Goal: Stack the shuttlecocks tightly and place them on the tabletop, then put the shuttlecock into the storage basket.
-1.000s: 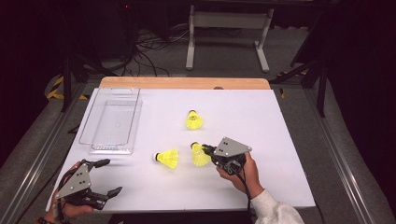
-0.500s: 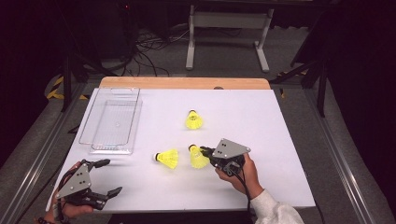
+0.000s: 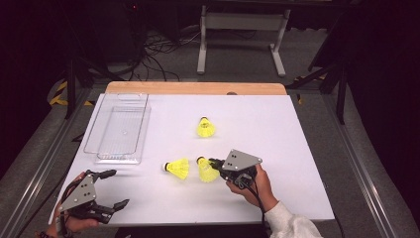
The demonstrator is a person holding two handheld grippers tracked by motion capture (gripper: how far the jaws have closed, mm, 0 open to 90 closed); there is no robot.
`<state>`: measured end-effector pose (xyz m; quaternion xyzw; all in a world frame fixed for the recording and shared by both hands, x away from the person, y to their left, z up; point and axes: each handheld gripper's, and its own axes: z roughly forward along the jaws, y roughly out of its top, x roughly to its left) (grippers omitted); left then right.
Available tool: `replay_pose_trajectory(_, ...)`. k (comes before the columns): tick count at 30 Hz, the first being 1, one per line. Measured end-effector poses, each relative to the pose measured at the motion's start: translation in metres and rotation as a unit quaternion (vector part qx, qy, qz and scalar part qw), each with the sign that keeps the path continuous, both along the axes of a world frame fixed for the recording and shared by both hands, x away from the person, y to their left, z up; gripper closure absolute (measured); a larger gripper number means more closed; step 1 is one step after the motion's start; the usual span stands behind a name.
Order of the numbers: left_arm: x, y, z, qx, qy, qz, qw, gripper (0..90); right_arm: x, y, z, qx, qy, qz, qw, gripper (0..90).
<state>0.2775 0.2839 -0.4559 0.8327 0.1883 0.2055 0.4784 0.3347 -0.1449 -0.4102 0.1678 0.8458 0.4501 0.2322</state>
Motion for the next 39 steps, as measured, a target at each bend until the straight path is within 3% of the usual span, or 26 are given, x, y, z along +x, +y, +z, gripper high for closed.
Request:
replay_pose_trajectory(18,0.001,-0.001,0.000,0.003,0.002,-0.002,1.0000,5.8,-0.001,0.003,-0.002,0.003,0.009,0.018,0.9998,90.0)
replay_pose_trajectory(39,0.000,-0.004,-0.001,0.013,0.004,-0.003,0.9999,5.9,0.000,0.021,-0.017,0.003,0.036,0.077,0.9964,89.9)
